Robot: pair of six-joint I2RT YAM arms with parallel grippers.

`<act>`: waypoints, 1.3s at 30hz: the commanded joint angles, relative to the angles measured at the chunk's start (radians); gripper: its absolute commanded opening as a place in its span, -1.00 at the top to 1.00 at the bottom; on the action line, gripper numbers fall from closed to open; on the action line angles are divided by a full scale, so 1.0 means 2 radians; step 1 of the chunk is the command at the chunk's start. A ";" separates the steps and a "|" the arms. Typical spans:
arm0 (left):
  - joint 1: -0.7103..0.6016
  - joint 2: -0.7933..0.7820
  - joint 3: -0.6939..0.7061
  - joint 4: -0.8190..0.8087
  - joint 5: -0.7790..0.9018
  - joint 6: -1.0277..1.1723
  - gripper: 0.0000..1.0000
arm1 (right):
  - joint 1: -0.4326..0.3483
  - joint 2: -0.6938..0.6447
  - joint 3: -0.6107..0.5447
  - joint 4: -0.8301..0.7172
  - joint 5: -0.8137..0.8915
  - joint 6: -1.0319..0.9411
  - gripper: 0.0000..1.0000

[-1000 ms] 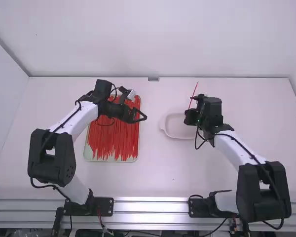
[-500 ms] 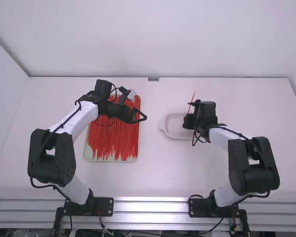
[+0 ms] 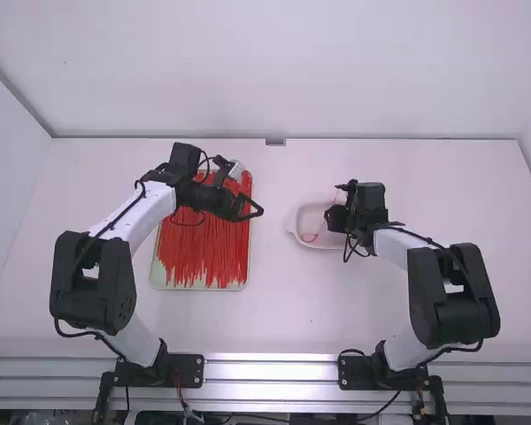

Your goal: Fasten the cable tie

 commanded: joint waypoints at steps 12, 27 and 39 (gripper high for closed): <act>0.000 -0.002 0.009 0.000 0.005 0.009 -0.98 | -0.012 0.002 -0.002 0.012 -0.001 0.001 -0.99; 0.000 -0.005 0.019 0.002 -0.047 0.008 -0.98 | -0.009 -0.119 -0.002 -0.044 0.007 -0.005 -0.99; 0.000 -0.042 0.022 -0.006 -0.076 0.005 -0.98 | 0.028 -0.287 -0.002 -0.140 0.076 -0.004 -0.99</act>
